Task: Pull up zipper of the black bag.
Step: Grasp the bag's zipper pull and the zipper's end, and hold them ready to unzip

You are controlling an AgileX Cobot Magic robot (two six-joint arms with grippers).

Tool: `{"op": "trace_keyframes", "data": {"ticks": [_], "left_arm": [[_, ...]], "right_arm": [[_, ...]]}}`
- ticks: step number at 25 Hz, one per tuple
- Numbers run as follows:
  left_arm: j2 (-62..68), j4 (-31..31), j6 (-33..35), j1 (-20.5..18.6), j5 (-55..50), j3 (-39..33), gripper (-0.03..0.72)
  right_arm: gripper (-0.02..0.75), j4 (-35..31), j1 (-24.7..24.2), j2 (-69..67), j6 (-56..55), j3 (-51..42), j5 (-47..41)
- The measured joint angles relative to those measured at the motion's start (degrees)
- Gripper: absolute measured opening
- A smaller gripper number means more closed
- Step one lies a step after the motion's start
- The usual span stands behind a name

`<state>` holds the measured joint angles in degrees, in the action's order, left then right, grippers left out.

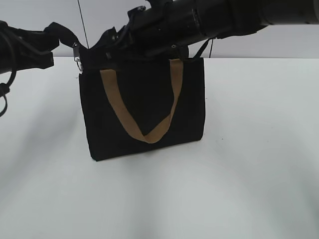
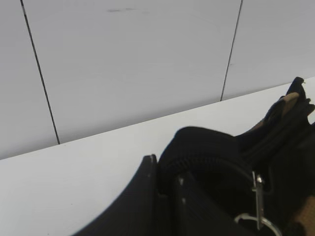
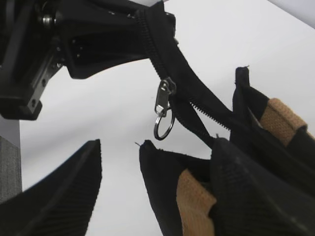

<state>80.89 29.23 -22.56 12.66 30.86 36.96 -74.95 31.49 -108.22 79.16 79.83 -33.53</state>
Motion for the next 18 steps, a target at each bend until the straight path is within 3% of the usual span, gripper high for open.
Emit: {"op": "trace_keyframes", "data": {"ticks": [3,11,18], "left_arm": [[0.00,-0.80,-0.41,0.00,0.00,0.00,0.020],[0.00,-1.11,-4.40,0.00,0.06,0.00,0.020],[0.00,-1.16,-7.74,0.00,0.19,0.00,0.020]], "right_arm": [[0.514,-3.45,0.00,-1.62,1.07,0.95,-1.46],[0.386,-5.36,0.00,-3.13,1.89,0.99,-6.71],[0.363,-7.10,0.00,-4.02,3.59,1.01,-6.84]]}}
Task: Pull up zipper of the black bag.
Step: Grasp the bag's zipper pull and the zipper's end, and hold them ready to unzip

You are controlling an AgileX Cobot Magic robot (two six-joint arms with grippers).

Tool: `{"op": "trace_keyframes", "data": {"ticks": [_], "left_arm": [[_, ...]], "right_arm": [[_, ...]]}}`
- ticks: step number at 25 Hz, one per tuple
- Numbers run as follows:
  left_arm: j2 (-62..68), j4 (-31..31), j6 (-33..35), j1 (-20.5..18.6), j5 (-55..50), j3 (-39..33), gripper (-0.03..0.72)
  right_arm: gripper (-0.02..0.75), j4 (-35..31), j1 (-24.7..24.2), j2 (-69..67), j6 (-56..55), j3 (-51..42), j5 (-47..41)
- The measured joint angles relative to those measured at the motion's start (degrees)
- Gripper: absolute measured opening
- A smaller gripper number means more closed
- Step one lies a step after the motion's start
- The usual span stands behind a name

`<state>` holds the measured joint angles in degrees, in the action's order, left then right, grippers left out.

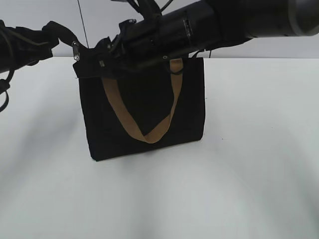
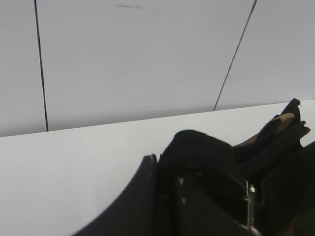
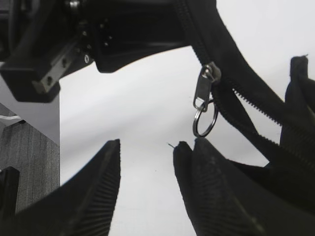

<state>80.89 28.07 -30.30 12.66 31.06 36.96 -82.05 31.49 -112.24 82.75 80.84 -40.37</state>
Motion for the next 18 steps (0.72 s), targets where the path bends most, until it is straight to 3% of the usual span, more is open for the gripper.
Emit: {"op": "trace_keyframes", "data": {"ticks": [18], "left_arm": [[0.00,0.05,-1.82,0.00,1.61,0.00,0.020]], "right_arm": [[0.361,-7.97,0.38,-2.85,5.55,0.00,3.19]]}}
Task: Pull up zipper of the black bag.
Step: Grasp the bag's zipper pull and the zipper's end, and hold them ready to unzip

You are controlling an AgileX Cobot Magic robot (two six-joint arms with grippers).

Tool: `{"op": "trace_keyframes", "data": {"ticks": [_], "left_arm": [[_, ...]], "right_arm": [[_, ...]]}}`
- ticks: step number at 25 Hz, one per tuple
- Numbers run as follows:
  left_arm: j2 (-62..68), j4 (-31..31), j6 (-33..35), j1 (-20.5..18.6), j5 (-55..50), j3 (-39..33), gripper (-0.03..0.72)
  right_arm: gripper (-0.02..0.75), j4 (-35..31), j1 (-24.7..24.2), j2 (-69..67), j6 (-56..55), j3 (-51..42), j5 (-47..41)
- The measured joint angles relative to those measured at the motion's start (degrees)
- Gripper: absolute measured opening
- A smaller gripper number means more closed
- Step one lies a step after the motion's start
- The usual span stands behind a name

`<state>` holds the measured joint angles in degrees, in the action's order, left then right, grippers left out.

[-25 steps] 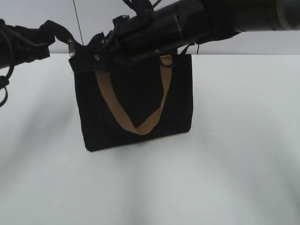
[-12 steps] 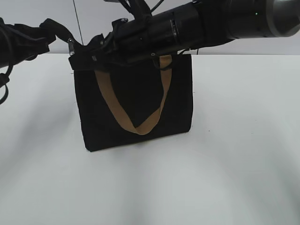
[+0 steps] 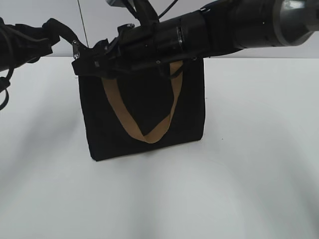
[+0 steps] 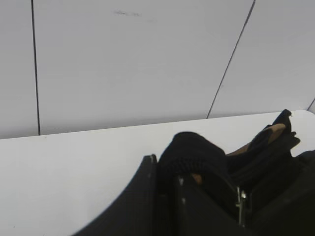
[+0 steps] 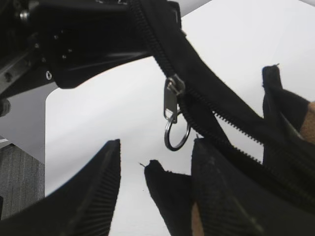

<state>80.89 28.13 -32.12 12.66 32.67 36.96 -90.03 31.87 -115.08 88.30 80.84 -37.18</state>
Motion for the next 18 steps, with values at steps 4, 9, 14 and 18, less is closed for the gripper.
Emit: {"op": "trace_keyframes", "data": {"ticks": [4,9,14,18], "left_arm": [[0.00,0.00,0.00,0.04,0.42,0.00,0.020],[0.00,0.00,0.00,0.04,2.25,0.00,0.020],[0.00,0.12,0.00,0.04,3.35,0.00,0.020],[0.00,0.75,0.00,0.04,3.52,0.00,0.020]], "right_arm": [[0.361,-0.18,1.00,-0.19,0.59,0.00,0.80],[0.360,-1.05,1.25,-0.19,1.21,0.00,3.53],[0.326,-2.77,1.25,-0.19,1.32,0.00,5.53],[0.214,-3.73,1.25,-0.19,1.61,0.00,7.22]]}}
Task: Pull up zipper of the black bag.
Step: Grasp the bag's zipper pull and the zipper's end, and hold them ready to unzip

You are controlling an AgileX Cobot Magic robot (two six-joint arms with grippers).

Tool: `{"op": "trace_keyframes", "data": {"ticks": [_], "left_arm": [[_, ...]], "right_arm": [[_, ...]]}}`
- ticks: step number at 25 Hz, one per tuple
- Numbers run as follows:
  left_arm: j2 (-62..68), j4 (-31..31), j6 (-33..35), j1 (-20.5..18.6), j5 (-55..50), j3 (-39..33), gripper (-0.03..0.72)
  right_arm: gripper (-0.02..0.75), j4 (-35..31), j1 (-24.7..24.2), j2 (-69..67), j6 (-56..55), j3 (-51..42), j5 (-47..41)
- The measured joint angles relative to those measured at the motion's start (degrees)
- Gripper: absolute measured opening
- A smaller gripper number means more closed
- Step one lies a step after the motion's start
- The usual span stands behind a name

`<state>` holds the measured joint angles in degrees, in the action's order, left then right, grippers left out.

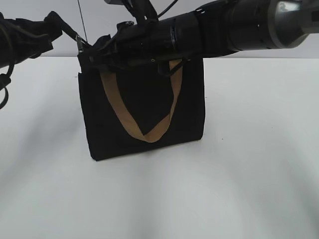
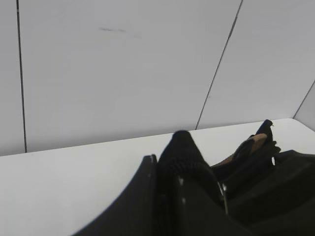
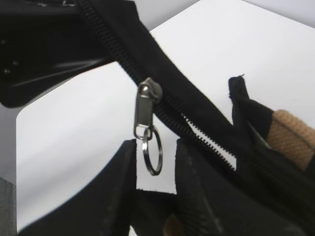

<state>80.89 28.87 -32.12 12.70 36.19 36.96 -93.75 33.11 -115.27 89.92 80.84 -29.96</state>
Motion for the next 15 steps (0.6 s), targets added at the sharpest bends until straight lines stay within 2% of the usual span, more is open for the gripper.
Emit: {"op": "trace_keyframes", "data": {"ticks": [4,8,11,15], "left_arm": [[0.00,1.17,-0.02,0.00,0.29,0.00,0.020],[0.00,1.36,-0.02,0.00,0.29,0.00,0.020],[0.00,1.42,-0.02,0.00,-0.57,0.00,0.020],[0.06,1.42,-0.02,0.00,-6.95,0.00,0.020]], "right_arm": [[0.129,-0.81,0.00,0.00,0.21,0.00,1.69],[-0.004,-1.07,0.00,0.00,0.21,0.00,1.90],[-0.015,-1.14,0.00,0.00,0.21,0.00,1.92],[-0.015,-1.14,-0.35,0.06,-0.58,0.00,-0.70]]}}
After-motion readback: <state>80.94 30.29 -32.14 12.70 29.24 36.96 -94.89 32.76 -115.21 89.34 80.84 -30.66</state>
